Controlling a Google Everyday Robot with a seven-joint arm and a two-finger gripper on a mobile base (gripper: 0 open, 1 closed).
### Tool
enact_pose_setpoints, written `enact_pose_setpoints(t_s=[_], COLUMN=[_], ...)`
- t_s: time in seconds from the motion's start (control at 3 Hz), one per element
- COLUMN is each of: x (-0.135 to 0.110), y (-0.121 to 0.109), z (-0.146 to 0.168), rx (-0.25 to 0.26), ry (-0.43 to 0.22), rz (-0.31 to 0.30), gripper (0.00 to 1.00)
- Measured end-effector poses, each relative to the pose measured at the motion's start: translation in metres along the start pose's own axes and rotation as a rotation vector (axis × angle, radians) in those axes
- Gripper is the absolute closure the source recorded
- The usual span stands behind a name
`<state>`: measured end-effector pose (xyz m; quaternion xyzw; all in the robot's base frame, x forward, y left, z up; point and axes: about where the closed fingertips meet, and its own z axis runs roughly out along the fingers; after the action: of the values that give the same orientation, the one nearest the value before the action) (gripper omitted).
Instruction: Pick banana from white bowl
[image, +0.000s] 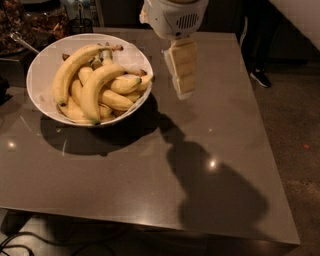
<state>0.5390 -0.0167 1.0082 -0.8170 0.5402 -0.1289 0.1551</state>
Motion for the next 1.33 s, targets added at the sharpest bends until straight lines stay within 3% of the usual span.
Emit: enact_pose_setpoints(t_s=[0.67, 1.33], x=[-0.021, -0.050], y=[-0.019, -0.046], z=[0.016, 0.046], rx=[-0.013, -0.044], ry=[-0.024, 0.028], rz=[0.037, 0.003], gripper=[0.00, 0.01])
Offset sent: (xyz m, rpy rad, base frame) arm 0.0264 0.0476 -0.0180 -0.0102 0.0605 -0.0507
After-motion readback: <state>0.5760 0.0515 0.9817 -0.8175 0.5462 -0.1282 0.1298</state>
